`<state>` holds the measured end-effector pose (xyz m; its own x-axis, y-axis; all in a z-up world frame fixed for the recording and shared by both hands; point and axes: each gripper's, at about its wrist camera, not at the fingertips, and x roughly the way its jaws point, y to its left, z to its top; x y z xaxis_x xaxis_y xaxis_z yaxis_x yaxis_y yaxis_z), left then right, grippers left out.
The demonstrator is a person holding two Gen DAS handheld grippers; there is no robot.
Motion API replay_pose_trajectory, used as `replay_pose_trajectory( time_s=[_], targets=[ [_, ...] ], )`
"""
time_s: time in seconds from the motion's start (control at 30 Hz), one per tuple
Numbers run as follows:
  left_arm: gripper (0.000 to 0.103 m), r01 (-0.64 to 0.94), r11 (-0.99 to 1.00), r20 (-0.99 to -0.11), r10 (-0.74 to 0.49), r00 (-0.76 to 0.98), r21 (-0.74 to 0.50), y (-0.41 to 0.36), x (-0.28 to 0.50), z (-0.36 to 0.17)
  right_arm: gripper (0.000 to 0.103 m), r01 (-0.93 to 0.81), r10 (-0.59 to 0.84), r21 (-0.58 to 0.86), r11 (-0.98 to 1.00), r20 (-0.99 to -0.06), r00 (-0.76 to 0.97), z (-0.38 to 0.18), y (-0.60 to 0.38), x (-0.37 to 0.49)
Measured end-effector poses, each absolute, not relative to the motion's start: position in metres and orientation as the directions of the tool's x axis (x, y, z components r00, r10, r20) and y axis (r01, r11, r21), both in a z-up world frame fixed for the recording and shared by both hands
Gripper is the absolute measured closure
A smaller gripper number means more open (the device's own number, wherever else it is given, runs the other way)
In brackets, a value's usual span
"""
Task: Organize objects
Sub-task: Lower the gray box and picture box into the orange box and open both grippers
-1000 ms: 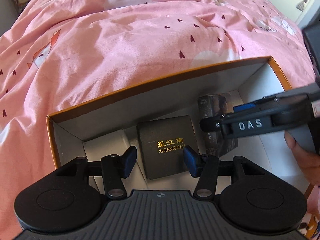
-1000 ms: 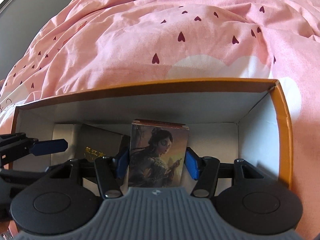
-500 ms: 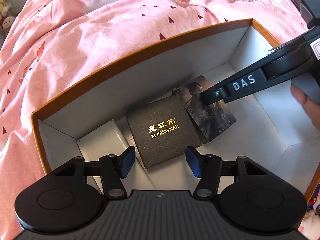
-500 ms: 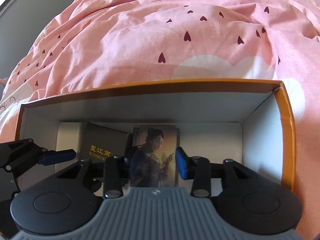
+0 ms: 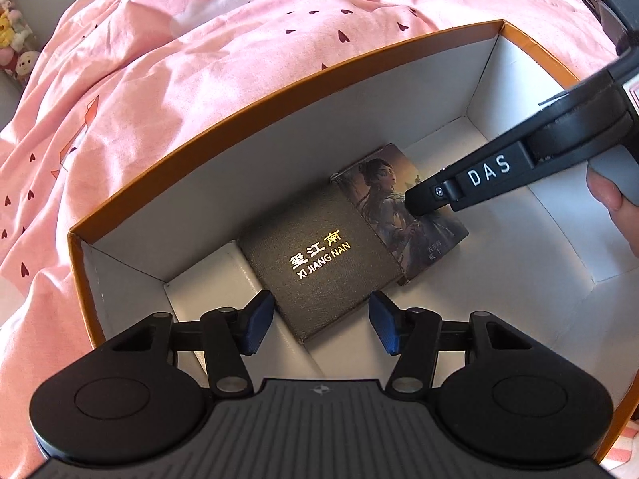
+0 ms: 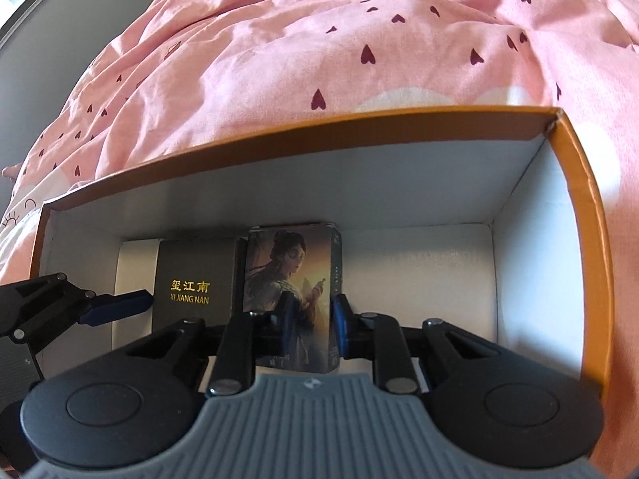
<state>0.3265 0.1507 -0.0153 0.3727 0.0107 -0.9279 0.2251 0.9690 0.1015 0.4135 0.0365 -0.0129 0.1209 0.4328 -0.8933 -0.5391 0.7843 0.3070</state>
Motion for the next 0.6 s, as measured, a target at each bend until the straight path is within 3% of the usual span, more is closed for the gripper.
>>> replay_pose_trajectory(
  time_s=[0.53,0.6],
  targets=[
    [0.041,0.131,0.988,-0.916,0.023,0.4,0.082,0.153,0.322,-0.008,0.077,-0.575,0.438,0.288,0.766,-0.888,0.14,-0.008,0.037,0.41],
    [0.041,0.114,0.991,-0.91,0.018,0.413,0.071,0.153,0.315,0.001,0.065,-0.587,0.438,0.269,0.764,-0.884,0.165,0.002,0.035,0.404]
  ],
)
